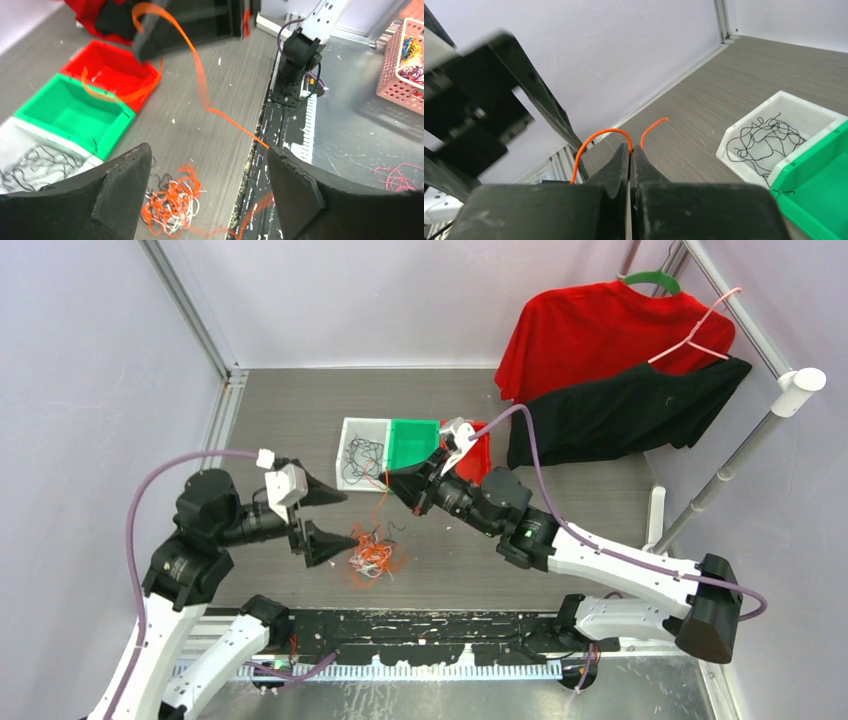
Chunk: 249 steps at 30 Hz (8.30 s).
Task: Untangle the cables
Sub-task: Untie the cable, then place the cable in the bin, then adjust the cable in the bin.
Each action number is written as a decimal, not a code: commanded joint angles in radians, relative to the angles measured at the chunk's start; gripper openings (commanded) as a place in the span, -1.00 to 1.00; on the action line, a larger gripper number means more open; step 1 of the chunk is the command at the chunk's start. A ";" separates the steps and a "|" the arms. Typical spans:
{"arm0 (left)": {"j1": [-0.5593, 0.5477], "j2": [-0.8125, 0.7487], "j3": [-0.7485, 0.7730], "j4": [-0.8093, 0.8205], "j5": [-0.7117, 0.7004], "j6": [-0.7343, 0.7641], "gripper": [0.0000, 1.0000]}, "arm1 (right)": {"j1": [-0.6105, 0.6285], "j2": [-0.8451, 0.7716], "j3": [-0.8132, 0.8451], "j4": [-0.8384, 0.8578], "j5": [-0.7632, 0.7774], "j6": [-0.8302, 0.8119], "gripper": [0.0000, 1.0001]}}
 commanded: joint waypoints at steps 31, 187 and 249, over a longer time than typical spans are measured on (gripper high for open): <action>-0.021 0.098 -0.394 0.311 0.130 0.007 0.46 | 0.002 0.028 0.483 -0.358 0.139 0.000 -0.98; 0.006 1.014 0.397 -0.270 -0.313 0.689 0.52 | -0.340 0.338 0.056 -0.208 0.001 0.034 0.48; 0.179 1.214 0.306 0.281 -0.244 0.290 -0.48 | -0.415 0.664 0.402 -0.179 -0.020 -0.095 0.06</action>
